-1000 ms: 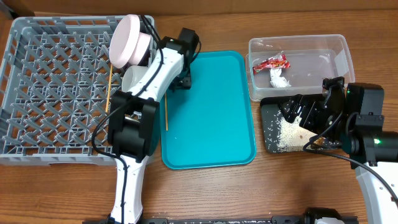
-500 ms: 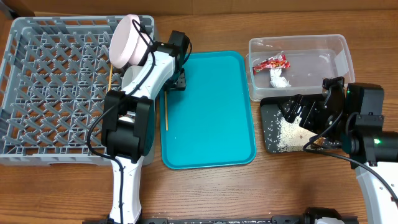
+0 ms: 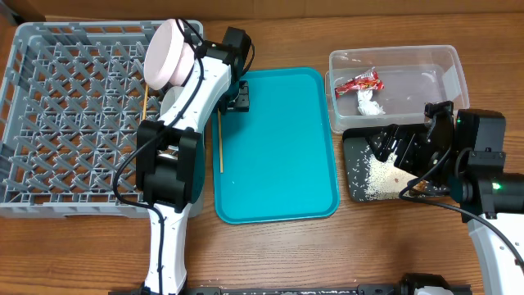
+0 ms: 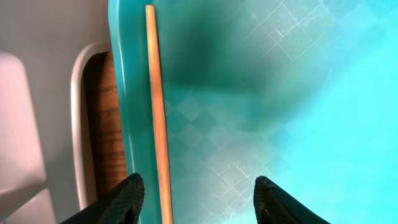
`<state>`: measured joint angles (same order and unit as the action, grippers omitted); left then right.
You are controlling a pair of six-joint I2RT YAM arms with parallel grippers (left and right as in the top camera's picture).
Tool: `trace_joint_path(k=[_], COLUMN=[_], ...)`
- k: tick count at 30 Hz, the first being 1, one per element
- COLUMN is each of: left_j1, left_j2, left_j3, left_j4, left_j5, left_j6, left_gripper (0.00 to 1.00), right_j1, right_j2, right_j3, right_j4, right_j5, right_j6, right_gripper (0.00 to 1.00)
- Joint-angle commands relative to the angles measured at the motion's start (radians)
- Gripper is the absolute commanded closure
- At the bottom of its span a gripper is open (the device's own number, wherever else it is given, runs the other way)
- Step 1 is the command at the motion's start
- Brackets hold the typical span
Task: Sort waste into correct bins and load items into the dishwasher
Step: 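Grasp the wooden chopstick on the teal tray with the left gripper, then carry the chopstick into the rack and release it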
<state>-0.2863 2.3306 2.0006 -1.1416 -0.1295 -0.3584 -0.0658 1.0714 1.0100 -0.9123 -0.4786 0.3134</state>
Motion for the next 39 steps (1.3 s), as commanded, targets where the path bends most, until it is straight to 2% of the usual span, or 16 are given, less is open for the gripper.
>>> trace_joint_path(k=[1, 9, 14, 15, 16, 18, 19, 23, 28, 30, 35, 39], left_j1=[-0.002, -0.002, -0.002, -0.002, -0.002, -0.004, -0.005, -0.01, -0.011, -0.011, -0.011, -0.011], left_j2=[0.016, 0.017, 0.017, 0.017, 0.017, 0.017, 0.017, 0.017, 0.016, 0.016, 0.006, -0.012], left_j3=[-0.002, -0.135, -0.147, -0.147, -0.147, -0.147, -0.147, -0.147, -0.137, -0.101, 0.293, 0.484], left_j4=[0.0, 0.105, 0.115, 0.116, 0.115, 0.112, 0.109, 0.1, 0.09, 0.062, -0.237, -0.385], left_j5=[0.014, 0.026, 0.023, 0.023, 0.024, 0.035, 0.045, 0.053, 0.096, 0.127, 0.175, 0.176], left_j6=[0.022, 0.014, 0.014, 0.014, 0.014, 0.014, 0.014, 0.014, 0.015, 0.016, 0.023, 0.034], left_gripper=[0.41, 0.4, 0.41, 0.43, 0.51, 0.81, 0.91, 0.96, 0.96, 0.96, 0.96, 0.96], right_j1=[-0.005, -0.005, -0.005, -0.005, -0.005, -0.005, -0.005, -0.005, -0.005, -0.005, -0.005, -0.005], right_j2=[-0.008, -0.008, -0.008, -0.008, -0.008, -0.008, -0.008, -0.008, -0.008, -0.008, -0.008, -0.008], right_j3=[0.019, 0.019, 0.019, 0.019, 0.019, 0.019, 0.019, 0.019, 0.019, 0.019, 0.019, 0.019], right_j4=[0.005, 0.005, 0.005, 0.005, 0.005, 0.005, 0.005, 0.005, 0.005, 0.005, 0.005, 0.005], right_j5=[0.007, 0.007, 0.007, 0.007, 0.007, 0.007, 0.007, 0.007, 0.007, 0.007, 0.007, 0.007], right_j6=[-0.004, -0.004, -0.004, -0.004, -0.004, -0.004, -0.004, -0.004, -0.004, -0.004, -0.004, -0.004], right_gripper=[0.0, 0.0, 0.0, 0.0, 0.0, 0.0, 0.0, 0.0, 0.0, 0.0, 0.0, 0.0])
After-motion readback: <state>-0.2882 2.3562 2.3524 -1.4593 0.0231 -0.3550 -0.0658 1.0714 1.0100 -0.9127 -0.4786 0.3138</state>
